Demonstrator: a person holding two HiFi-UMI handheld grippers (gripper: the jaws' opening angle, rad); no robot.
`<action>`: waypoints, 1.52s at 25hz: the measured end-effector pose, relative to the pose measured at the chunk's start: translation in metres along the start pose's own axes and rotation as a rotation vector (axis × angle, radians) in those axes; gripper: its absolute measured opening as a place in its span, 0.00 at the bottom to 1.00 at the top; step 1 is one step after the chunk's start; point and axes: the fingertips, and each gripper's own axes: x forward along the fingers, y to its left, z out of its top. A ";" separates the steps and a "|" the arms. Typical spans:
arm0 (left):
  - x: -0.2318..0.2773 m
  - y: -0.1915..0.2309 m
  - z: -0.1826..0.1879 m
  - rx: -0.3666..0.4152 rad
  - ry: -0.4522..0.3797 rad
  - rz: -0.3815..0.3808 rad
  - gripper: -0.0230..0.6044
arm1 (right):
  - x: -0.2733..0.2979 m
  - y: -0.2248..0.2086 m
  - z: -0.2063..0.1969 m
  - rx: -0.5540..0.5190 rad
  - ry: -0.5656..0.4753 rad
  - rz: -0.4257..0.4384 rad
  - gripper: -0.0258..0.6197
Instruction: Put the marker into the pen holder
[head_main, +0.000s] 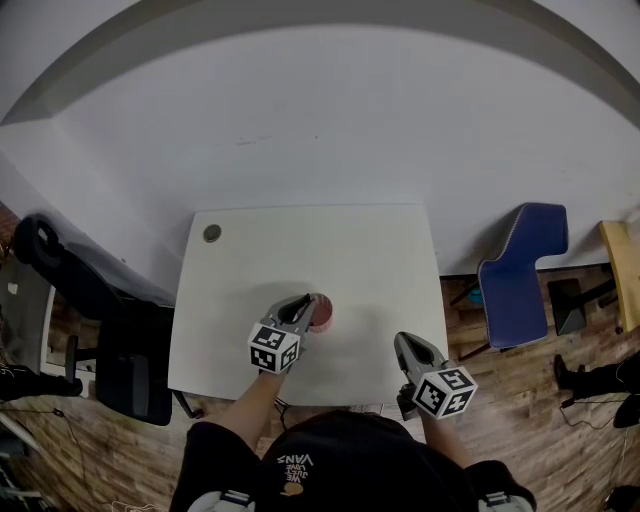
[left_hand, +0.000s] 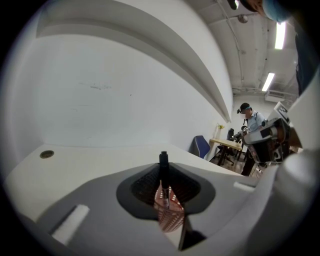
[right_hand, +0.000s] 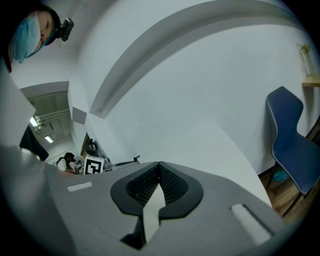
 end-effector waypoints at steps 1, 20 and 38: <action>0.000 0.000 0.000 0.000 0.000 -0.002 0.21 | 0.000 0.000 0.000 0.000 0.000 0.001 0.04; 0.001 -0.010 0.006 -0.020 -0.019 -0.064 0.24 | 0.001 0.007 0.002 -0.007 -0.004 0.002 0.04; -0.037 -0.018 0.049 -0.021 -0.172 -0.101 0.24 | -0.001 0.034 0.000 -0.037 -0.019 0.017 0.04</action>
